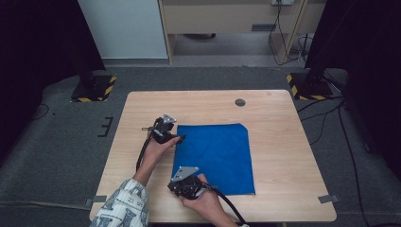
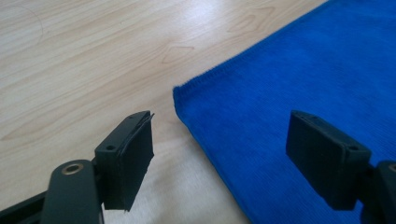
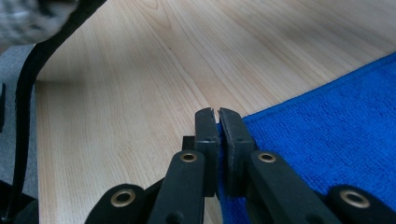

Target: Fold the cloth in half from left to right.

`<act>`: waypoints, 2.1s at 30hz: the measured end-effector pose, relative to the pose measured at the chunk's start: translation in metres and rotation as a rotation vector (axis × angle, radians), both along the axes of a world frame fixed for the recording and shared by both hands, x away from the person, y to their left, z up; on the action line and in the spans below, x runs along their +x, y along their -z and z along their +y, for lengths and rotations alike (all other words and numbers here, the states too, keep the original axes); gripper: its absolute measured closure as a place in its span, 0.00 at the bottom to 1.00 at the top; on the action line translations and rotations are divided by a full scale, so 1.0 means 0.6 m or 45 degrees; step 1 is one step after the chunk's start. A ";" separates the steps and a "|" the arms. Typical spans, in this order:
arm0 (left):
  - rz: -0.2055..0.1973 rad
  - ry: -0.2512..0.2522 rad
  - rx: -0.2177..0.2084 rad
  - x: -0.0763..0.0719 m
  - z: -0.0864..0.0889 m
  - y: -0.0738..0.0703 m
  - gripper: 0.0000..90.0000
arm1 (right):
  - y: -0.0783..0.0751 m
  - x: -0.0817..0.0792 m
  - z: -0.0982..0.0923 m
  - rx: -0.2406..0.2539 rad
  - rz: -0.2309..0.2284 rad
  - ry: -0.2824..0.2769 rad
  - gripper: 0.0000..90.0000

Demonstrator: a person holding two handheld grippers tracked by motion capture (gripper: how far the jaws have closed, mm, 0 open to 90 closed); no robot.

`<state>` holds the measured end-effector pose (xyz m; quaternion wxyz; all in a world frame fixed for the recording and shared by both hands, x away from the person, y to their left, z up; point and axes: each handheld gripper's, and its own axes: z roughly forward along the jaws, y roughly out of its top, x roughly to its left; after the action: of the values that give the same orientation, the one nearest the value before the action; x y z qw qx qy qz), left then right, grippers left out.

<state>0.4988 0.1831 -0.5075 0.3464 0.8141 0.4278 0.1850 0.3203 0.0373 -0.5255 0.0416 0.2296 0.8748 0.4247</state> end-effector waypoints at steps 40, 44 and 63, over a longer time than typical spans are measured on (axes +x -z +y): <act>-0.007 -0.041 -0.122 0.036 0.010 0.006 0.99 | -0.010 -0.010 -0.014 -0.016 -0.012 0.008 0.97; -0.032 -0.054 -0.128 0.035 0.012 -0.009 0.99 | -0.022 -0.009 -0.017 0.005 -0.025 0.034 0.97; -0.018 -0.069 -0.144 0.047 0.028 -0.033 0.99 | -0.065 -0.013 0.007 0.075 -0.091 0.103 0.98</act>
<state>0.5272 0.2002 -0.4879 0.3897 0.7799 0.4571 0.1756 0.3122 0.0414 -0.4865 0.0831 0.2508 0.8498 0.4560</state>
